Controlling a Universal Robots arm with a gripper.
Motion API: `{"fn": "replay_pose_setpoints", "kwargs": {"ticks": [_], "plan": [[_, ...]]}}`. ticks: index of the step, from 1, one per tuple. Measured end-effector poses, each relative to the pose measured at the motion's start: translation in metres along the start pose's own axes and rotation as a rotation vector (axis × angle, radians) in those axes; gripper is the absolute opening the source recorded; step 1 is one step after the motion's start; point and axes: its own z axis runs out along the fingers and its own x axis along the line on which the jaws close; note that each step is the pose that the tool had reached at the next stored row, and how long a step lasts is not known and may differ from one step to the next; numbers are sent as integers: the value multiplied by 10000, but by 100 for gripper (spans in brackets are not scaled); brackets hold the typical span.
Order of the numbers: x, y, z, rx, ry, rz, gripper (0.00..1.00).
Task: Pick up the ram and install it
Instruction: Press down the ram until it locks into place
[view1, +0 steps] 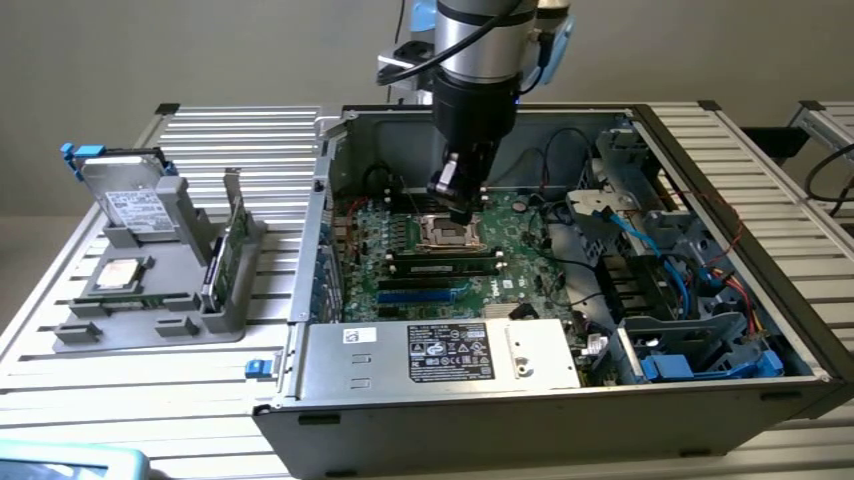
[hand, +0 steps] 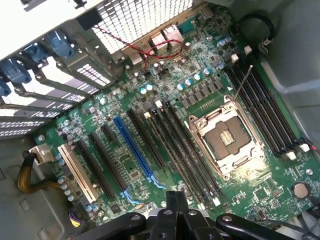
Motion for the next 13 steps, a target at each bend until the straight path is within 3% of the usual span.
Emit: {"fn": "replay_pose_setpoints", "kwargs": {"ticks": [13], "plan": [[0,0,11,5,5,2332,11]]}}
